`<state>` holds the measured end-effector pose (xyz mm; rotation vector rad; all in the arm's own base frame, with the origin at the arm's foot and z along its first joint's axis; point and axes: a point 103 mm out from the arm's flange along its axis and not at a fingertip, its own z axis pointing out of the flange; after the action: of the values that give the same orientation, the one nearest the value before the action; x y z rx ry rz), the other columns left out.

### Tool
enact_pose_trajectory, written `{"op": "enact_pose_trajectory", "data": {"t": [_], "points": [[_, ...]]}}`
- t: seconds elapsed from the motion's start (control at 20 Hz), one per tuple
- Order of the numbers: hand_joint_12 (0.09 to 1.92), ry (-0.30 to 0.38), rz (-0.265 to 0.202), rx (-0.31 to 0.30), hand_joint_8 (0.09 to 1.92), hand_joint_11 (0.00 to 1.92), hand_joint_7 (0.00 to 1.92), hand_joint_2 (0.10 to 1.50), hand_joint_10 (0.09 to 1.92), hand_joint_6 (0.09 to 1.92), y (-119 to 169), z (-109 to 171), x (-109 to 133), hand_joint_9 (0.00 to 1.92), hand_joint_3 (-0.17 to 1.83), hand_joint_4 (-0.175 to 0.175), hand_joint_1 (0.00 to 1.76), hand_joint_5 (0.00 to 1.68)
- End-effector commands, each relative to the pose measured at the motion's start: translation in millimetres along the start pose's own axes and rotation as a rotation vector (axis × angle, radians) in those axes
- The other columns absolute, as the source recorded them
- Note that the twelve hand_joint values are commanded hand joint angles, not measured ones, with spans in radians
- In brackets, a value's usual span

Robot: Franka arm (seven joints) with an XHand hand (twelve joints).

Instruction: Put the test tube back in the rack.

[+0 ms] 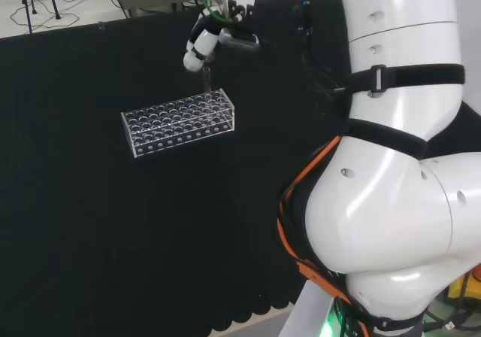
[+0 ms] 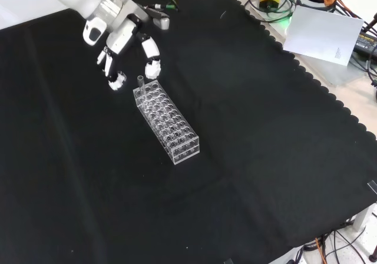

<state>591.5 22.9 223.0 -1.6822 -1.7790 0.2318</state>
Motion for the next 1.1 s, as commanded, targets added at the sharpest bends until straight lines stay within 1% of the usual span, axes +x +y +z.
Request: {"op": "enact_pose_trajectory", "data": {"t": [0.05,0.35,0.7,1.1], "points": [[1.57,0.007,-0.055,-0.137,1.05,0.01,0.39,0.56,1.0,0.67,-39.6,-42.7,10.7,0.53,0.64,-0.041,0.87,0.36],[1.57,-0.003,-0.08,-0.222,1.05,0.0,0.38,0.58,1.0,0.64,-72.6,-69.7,18.9,0.53,0.61,-0.043,0.86,0.35],[1.57,-0.006,-0.08,-0.295,1.05,0.0,0.38,0.58,1.0,0.63,-108.3,-89.5,20.8,0.52,0.6,-0.044,0.86,0.34],[1.58,-0.014,-0.077,-0.317,1.05,0.0,0.38,0.58,0.99,0.61,-125.9,-92.3,23.6,0.52,0.6,-0.042,0.86,0.34]]}}
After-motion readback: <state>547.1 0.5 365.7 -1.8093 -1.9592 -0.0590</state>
